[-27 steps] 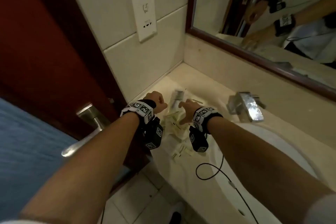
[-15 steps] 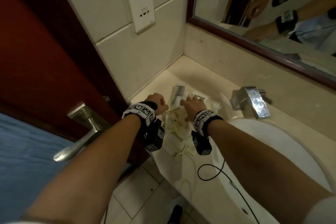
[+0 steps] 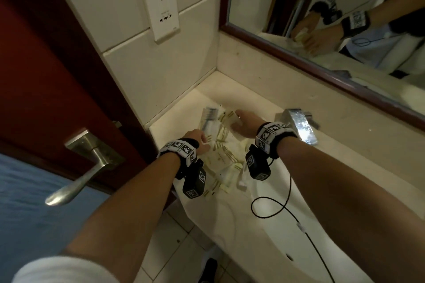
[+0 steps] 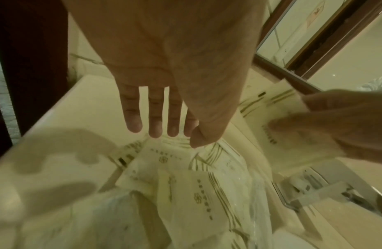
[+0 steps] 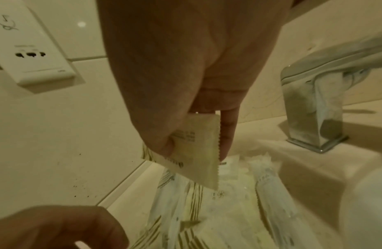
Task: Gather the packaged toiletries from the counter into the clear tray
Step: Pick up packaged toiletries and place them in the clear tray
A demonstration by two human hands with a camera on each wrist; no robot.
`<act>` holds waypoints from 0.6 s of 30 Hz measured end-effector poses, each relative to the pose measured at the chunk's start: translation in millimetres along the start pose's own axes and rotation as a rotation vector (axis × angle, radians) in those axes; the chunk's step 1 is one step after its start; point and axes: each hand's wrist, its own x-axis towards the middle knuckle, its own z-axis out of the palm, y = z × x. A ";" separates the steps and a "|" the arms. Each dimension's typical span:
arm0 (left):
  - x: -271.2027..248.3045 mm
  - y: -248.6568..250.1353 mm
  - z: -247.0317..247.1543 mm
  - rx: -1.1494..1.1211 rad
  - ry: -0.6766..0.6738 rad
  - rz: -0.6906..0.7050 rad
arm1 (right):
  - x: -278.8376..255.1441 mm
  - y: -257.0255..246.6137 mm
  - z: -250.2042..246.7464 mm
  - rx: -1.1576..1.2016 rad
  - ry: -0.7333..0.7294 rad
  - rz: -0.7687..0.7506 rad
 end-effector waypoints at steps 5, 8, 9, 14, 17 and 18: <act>14.3 12.2 31.7 0.076 -0.002 0.027 | -11.4 7.4 -7.3 0.119 0.045 0.037; 18.7 19.5 44.8 0.115 0.043 0.025 | -16.8 13.5 -7.8 0.163 0.049 0.038; 20.1 21.3 47.5 0.114 0.065 0.025 | -18.2 16.3 -8.2 0.168 0.051 0.034; 24.4 25.7 56.0 0.121 0.034 -0.011 | -25.1 27.7 -12.1 0.175 0.087 0.050; 22.9 28.7 54.0 0.111 -0.005 -0.036 | -25.9 36.5 -12.3 0.180 0.085 0.047; 21.4 30.3 51.7 0.113 -0.027 -0.049 | -26.0 38.7 -12.2 0.175 0.083 0.046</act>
